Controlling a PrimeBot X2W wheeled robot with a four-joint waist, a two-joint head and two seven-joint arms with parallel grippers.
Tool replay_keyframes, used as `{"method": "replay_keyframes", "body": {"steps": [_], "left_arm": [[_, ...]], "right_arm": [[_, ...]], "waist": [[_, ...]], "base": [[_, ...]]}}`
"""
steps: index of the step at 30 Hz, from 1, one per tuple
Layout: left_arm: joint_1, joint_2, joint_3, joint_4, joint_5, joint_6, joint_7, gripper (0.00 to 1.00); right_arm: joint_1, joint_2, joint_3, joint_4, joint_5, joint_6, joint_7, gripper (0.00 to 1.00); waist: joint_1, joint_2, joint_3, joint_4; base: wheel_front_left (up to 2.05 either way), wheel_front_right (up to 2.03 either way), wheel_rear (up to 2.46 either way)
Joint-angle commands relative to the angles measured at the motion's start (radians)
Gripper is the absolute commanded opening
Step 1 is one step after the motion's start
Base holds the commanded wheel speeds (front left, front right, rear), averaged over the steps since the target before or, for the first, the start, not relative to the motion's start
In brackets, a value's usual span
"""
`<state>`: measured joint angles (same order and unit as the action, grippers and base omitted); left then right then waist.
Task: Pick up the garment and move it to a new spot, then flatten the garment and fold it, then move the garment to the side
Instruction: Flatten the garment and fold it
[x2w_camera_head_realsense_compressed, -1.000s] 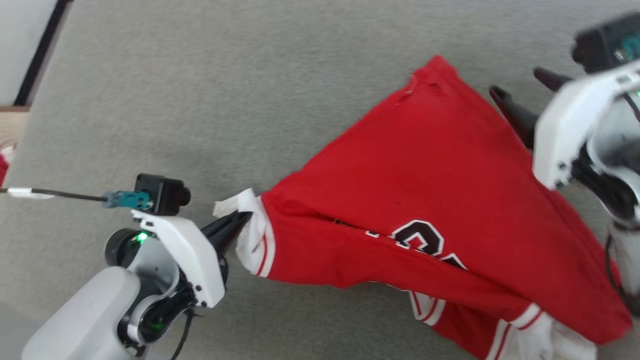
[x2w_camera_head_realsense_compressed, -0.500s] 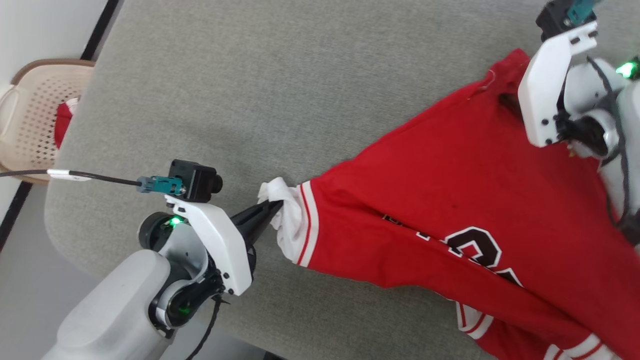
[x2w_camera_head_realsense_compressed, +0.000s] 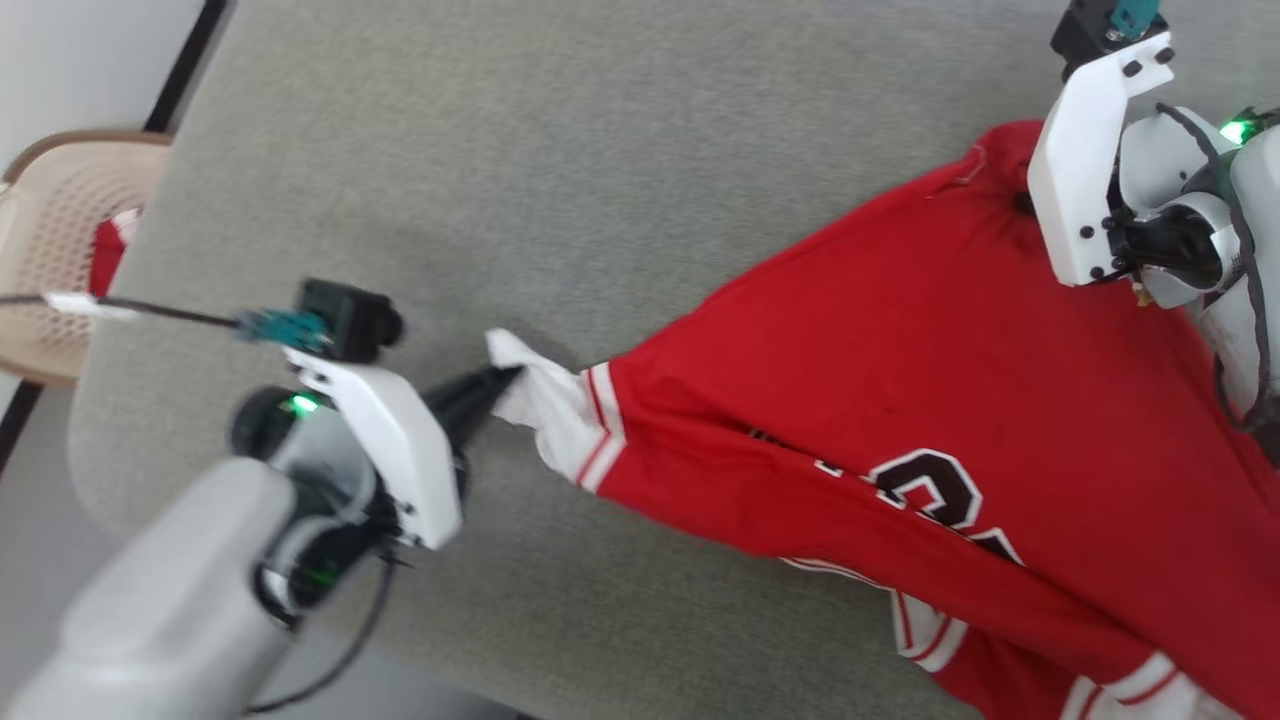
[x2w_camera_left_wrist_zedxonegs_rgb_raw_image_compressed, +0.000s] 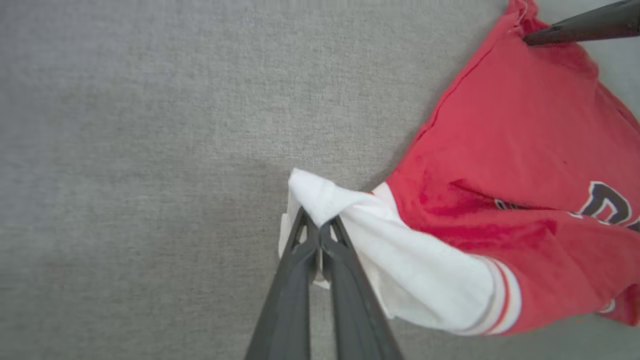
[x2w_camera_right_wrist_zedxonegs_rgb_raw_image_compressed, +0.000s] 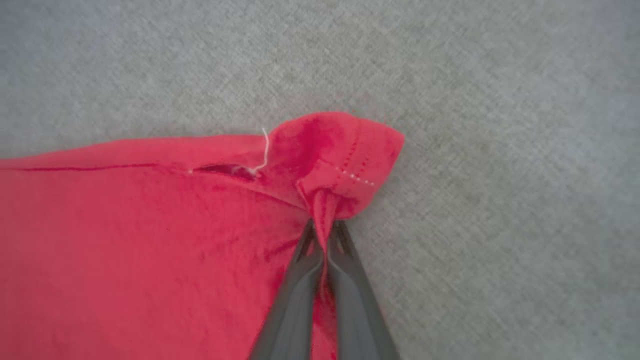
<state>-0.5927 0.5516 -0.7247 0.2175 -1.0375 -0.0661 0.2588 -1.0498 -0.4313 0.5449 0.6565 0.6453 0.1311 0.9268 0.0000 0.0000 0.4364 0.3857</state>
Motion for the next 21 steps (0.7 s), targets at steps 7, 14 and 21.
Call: {"method": "replay_keyframes", "body": {"steps": [7,14,21], "left_arm": [[-0.101,0.126,0.049,-0.036,-0.002,0.024,0.108,0.00],[-0.237,0.234,0.090,-0.080,-0.005,0.052,0.251,0.00],[-0.408,0.242,0.099,-0.033,0.041,0.063,0.334,0.00]], "right_arm": [[-0.024,-0.068,0.007,-0.120,0.042,-0.001,-0.057,0.00],[-0.004,-0.121,-0.054,-0.255,0.063,0.000,-0.080,0.00],[-0.005,-0.105,-0.160,-0.304,-0.004,0.000,-0.122,0.00]], "waist": [[0.0000,0.0000,-0.060,-0.118],[0.0000,0.0000,-0.107,-0.203],[0.0000,0.0000,-0.125,-0.251]], "base": [[0.00,0.00,0.00],[0.00,0.00,0.00],[0.00,0.00,0.00]]}}
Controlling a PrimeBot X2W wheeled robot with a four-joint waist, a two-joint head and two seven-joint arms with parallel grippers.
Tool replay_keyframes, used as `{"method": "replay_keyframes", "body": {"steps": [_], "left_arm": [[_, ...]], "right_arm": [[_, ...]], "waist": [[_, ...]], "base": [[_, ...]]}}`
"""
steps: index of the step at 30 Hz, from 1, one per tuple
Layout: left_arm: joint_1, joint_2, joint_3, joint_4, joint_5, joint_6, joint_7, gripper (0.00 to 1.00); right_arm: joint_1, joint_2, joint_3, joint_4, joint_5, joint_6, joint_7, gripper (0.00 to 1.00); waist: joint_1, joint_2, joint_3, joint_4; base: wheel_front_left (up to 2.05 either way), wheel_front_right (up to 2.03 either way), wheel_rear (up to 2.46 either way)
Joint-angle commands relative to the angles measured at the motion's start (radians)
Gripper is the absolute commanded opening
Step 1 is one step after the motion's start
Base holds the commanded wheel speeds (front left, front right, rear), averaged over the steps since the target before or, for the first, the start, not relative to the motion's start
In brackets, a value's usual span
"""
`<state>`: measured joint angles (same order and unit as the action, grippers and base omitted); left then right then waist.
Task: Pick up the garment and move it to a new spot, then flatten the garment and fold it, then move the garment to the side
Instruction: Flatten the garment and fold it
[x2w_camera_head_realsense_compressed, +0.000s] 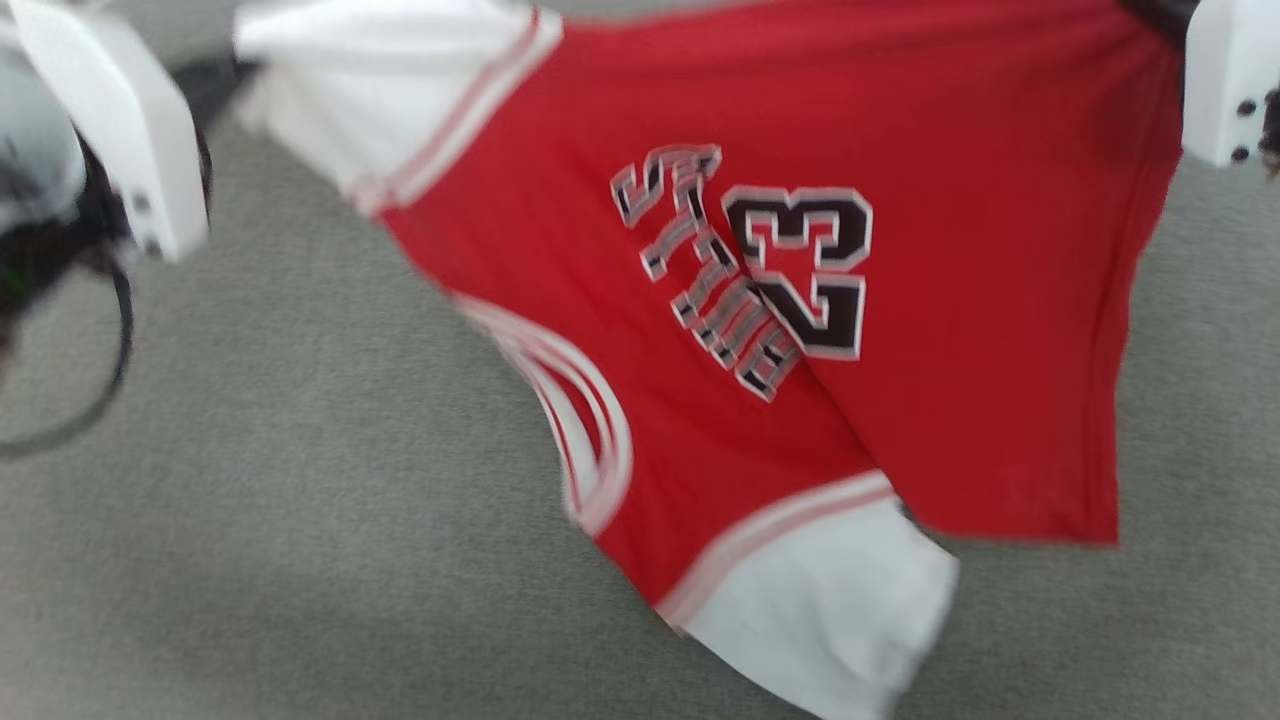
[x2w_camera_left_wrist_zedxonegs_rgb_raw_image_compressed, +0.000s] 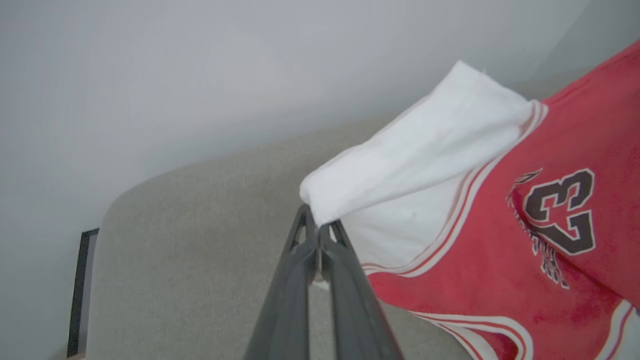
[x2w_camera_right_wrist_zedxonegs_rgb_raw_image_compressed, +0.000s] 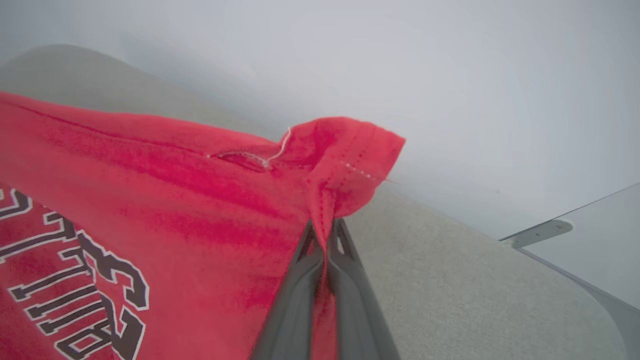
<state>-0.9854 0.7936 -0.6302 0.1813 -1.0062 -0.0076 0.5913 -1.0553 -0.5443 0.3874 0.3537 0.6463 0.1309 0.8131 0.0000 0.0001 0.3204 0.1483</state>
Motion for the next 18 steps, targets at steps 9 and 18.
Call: {"method": "replay_keyframes", "body": {"steps": [9,18], "left_arm": [[-0.355,-0.118,-0.002,0.272,0.219,-0.036,-0.205,0.00],[-0.583,-0.211,0.007,0.454,0.426,-0.030,-0.696,0.00]], "right_arm": [[-0.139,0.185,-0.263,0.173,-0.334,0.000,-0.330,0.00],[-0.258,0.310,-0.378,0.295,-0.649,0.000,-0.751,0.00]], "waist": [[0.0000,-0.0001,0.022,-0.057],[0.0000,-0.0001,0.037,-0.058]], "base": [[0.00,0.00,0.00],[0.00,0.00,0.00]]}}
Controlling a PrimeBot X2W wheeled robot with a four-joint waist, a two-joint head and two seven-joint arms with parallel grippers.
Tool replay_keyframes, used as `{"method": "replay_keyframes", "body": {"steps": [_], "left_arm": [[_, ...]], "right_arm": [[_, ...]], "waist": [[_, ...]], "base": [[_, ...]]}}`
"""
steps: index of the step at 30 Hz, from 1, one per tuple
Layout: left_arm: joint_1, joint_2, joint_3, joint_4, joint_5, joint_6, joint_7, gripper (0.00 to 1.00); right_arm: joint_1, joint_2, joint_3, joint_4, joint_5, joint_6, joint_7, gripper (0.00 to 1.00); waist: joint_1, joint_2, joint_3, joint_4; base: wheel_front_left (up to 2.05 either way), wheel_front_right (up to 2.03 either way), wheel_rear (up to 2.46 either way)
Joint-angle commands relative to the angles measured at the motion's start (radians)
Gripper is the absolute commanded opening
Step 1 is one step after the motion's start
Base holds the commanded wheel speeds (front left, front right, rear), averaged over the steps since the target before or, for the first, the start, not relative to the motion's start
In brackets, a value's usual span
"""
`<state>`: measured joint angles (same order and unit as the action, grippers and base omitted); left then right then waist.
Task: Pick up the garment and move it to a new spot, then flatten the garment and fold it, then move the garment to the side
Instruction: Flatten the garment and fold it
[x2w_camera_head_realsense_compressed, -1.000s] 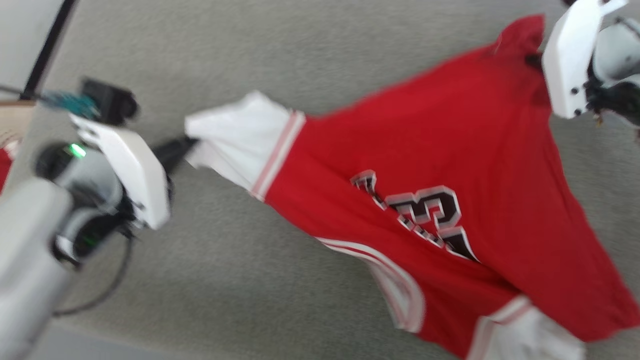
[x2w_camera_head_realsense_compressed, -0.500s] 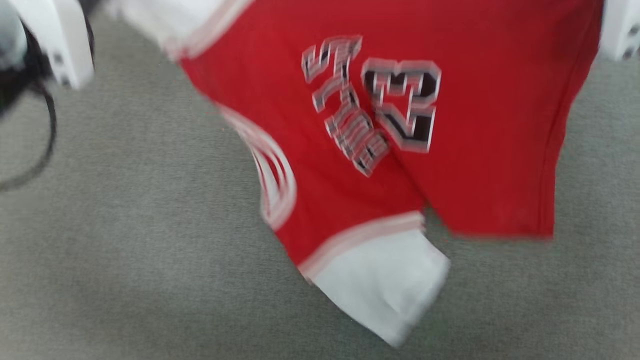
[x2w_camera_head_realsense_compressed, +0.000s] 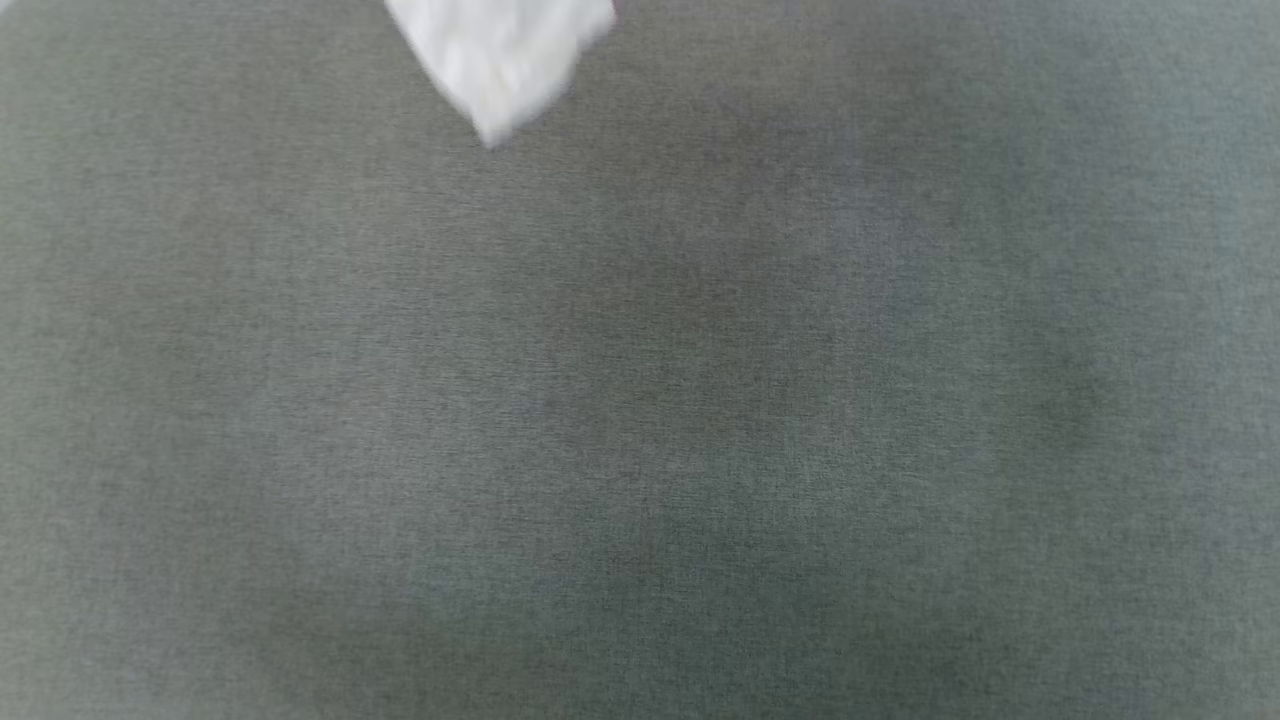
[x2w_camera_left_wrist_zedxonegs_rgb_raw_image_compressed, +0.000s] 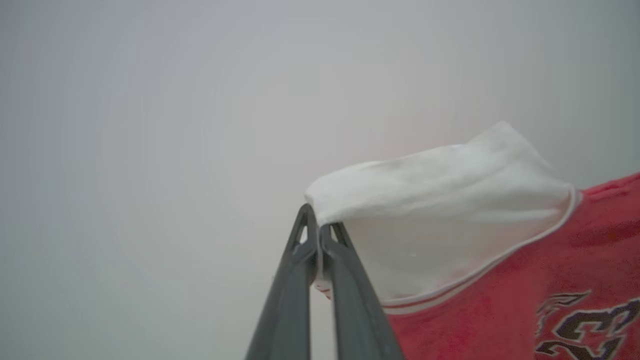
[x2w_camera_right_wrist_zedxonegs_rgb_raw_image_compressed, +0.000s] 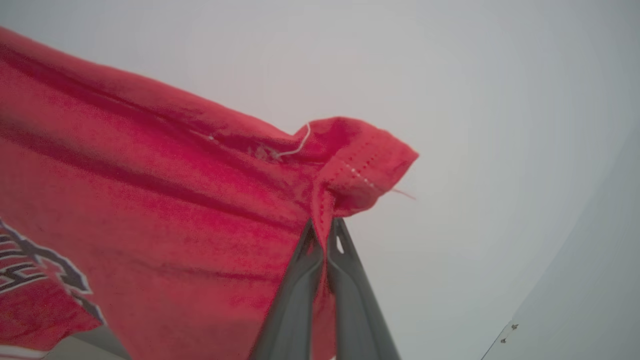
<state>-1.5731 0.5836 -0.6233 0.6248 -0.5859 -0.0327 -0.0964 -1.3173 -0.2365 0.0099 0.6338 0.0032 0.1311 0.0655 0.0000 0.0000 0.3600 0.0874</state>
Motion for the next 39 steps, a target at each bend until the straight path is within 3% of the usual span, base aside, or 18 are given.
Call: {"method": "replay_keyframes", "body": {"steps": [1,6,10,15,21,25,35,39], "left_arm": [[0.022,-0.013,-0.009,0.020,-0.002,-0.024,-0.028,0.00],[0.142,-0.006,-0.089,0.063,-0.037,-0.083,-0.005,0.00],[0.271,0.014,-0.154,0.044,-0.094,-0.095,0.058,0.00],[0.448,0.082,-0.260,-0.080,-0.232,-0.096,0.183,0.00],[0.641,0.179,-0.283,-0.238,-0.392,-0.090,0.281,0.00],[0.786,0.257,-0.296,-0.376,-0.466,-0.035,0.333,0.00],[1.057,0.409,-0.331,-0.740,-0.589,0.196,0.422,0.00],[1.132,0.451,-0.348,-0.845,-0.625,0.267,0.440,0.00]], "right_arm": [[0.017,0.009,0.004,0.036,-0.010,-0.001,-0.015,0.00],[0.120,0.011,0.067,0.125,0.045,-0.001,0.045,0.00],[0.243,0.000,0.102,0.124,0.136,-0.001,0.117,0.00],[0.411,-0.040,0.147,0.058,0.246,-0.001,0.235,0.00],[0.587,-0.078,0.176,-0.079,0.342,-0.001,0.343,0.00],[0.719,-0.114,0.169,-0.217,0.389,-0.001,0.425,0.00],[1.019,-0.179,0.131,-0.535,0.461,-0.001,0.615,0.00],[1.123,-0.210,0.139,-0.648,0.499,0.000,0.694,0.00]], "waist": [[0.0000,0.0000,-0.007,0.008],[0.0000,0.0000,-0.027,0.031],[0.0000,0.0000,-0.042,0.042],[0.0000,0.0000,-0.066,0.050],[0.0000,0.0000,-0.088,0.045],[0.0000,0.0000,-0.096,0.043],[0.0000,0.0000,-0.101,0.043],[0.0000,0.0000,-0.096,0.041]], "base": [[0.00,0.00,0.00],[0.00,0.00,0.00],[0.00,0.00,0.00],[0.00,0.00,0.00],[0.00,0.00,0.00],[0.00,0.00,0.00],[0.00,0.00,0.00],[0.00,0.00,0.00]]}}
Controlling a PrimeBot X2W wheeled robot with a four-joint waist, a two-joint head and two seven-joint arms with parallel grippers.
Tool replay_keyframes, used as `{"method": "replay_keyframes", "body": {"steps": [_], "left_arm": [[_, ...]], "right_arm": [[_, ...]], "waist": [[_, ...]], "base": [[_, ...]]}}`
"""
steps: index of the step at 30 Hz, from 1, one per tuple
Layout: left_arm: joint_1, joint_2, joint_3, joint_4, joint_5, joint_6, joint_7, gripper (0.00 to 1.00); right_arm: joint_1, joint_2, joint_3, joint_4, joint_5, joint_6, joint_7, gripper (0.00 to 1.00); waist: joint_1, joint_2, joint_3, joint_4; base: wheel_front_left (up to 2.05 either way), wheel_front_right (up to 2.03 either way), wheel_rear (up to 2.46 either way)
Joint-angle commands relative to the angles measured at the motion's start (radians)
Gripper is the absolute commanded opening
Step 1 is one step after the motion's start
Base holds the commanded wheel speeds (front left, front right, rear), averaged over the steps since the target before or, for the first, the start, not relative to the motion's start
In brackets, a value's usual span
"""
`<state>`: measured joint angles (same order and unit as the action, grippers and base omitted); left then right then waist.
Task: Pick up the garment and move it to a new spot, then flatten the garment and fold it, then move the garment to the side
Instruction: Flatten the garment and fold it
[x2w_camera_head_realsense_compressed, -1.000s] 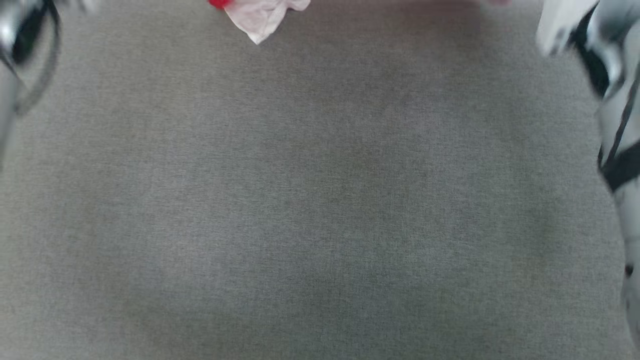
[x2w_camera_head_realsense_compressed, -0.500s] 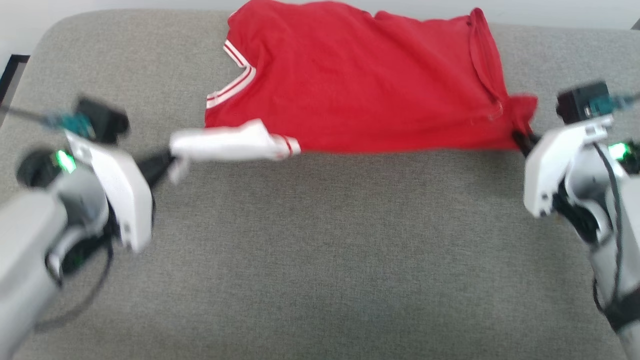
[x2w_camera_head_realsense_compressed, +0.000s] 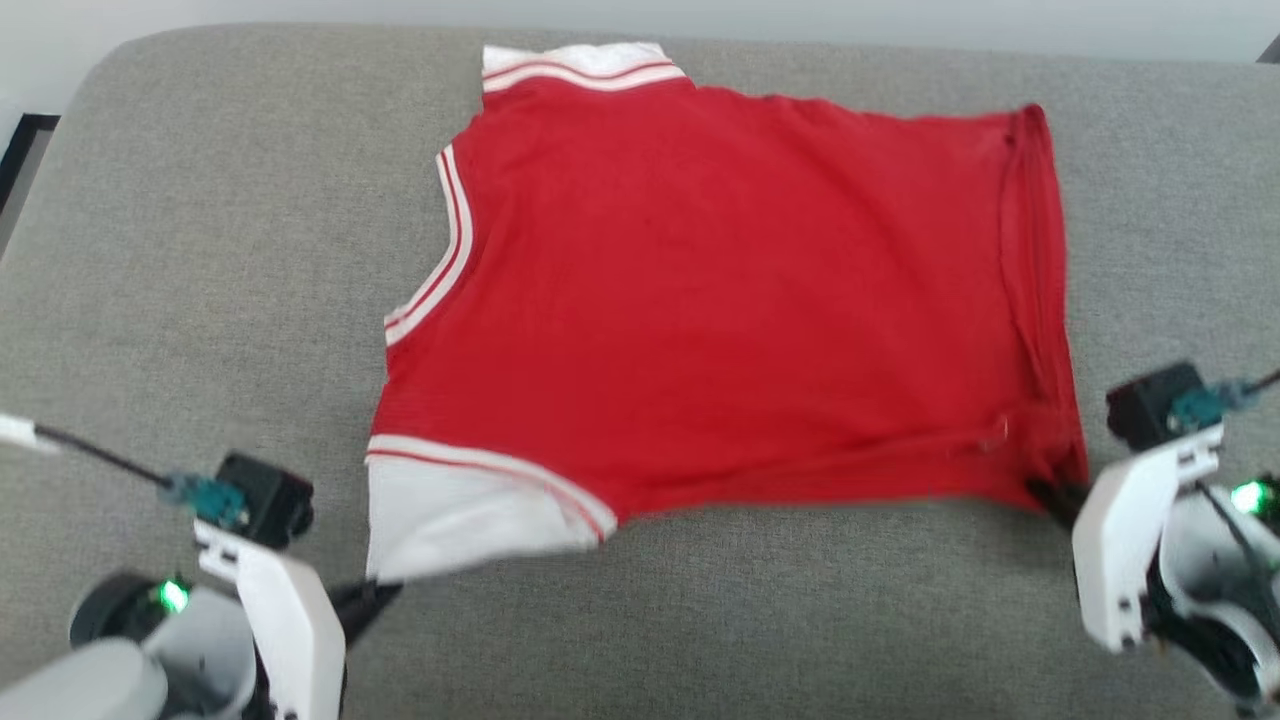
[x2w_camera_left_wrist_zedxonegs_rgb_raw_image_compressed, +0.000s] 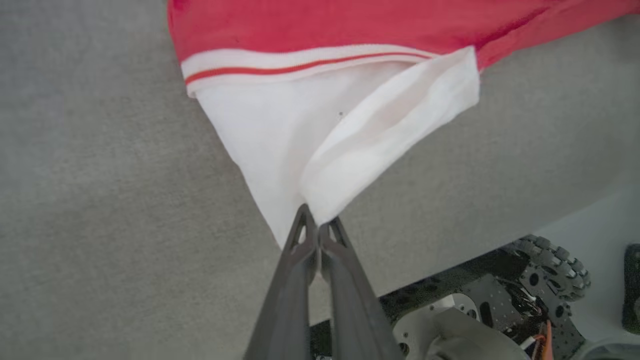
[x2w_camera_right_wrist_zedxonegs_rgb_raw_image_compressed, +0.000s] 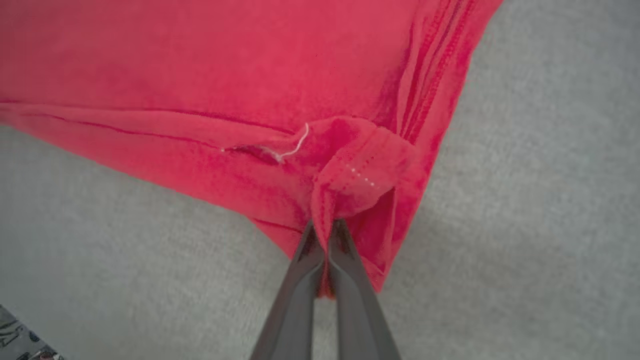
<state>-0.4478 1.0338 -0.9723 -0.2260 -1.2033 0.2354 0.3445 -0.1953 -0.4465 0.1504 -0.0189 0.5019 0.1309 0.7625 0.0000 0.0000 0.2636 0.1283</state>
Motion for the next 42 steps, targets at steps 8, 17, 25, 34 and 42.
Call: {"method": "replay_keyframes", "body": {"steps": [8,17,25,34,42], "left_arm": [[0.106,0.046,-0.031,-0.098,-0.075,0.090,0.044,0.00],[0.029,0.119,0.024,-0.161,-0.018,0.102,0.033,0.00],[-0.184,0.126,0.107,-0.104,0.132,0.017,0.026,0.00],[-0.410,-0.042,0.091,0.191,0.242,-0.179,0.045,0.00],[-0.524,-0.234,0.038,0.569,0.248,-0.318,0.049,0.00]], "right_arm": [[0.168,-0.060,-0.014,-0.164,0.080,0.000,0.156,0.00],[0.195,-0.012,-0.116,-0.291,0.083,0.000,0.148,0.00],[0.079,0.102,-0.200,-0.312,-0.010,0.000,0.112,0.00],[-0.090,0.152,-0.173,-0.174,-0.096,0.000,0.075,0.00],[-0.230,0.177,-0.112,0.033,-0.140,0.000,0.043,0.00]], "waist": [[0.0000,0.0000,0.013,-0.003],[0.0000,0.0000,0.034,-0.018],[0.0000,0.0000,0.064,-0.040],[0.0000,0.0000,0.111,-0.055],[0.0000,0.0000,0.154,-0.081]], "base": [[0.00,0.00,0.00],[0.00,0.00,0.00],[0.00,0.00,0.00],[0.00,0.00,0.00],[0.00,0.00,0.00]]}}
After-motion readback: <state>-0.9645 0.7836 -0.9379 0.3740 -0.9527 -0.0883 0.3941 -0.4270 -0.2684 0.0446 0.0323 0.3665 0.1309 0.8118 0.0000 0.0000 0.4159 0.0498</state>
